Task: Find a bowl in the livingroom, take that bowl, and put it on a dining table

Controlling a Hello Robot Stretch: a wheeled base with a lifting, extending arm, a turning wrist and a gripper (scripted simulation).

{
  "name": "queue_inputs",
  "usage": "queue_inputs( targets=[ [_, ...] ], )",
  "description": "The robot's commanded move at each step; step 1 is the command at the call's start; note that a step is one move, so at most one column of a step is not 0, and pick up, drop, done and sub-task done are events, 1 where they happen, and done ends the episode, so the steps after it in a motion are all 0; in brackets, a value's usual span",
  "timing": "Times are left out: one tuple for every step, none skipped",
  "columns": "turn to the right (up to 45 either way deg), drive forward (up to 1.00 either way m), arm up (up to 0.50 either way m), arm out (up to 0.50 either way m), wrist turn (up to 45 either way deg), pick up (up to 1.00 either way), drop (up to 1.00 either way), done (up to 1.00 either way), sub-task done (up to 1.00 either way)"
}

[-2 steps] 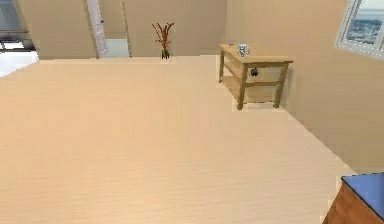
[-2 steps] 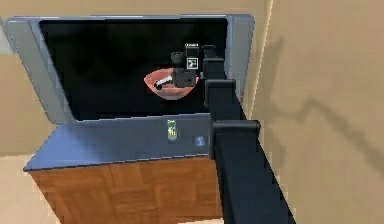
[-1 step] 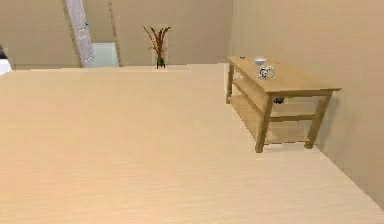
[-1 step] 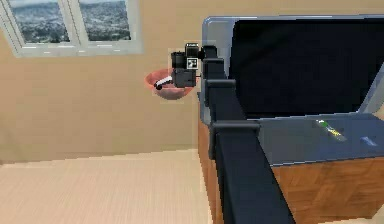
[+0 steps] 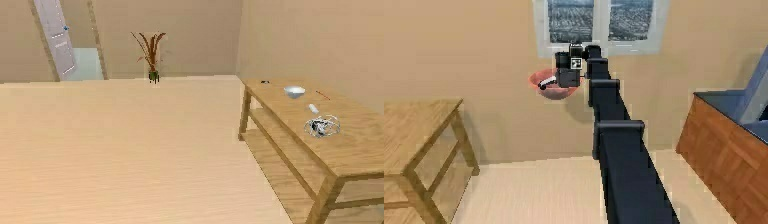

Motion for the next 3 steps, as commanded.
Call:
queue_inputs(
  targets=[
    [0.0,1.00,0.00,0.00,0.0,0.00,0.00,0.00,0.00],
    [0.0,0.35,0.00,0.00,0.0,0.00,0.00,0.00,0.00],
    [-15.0,0.00,0.00,0.00,0.0,0.00,0.00,0.00,0.00]
  ],
)
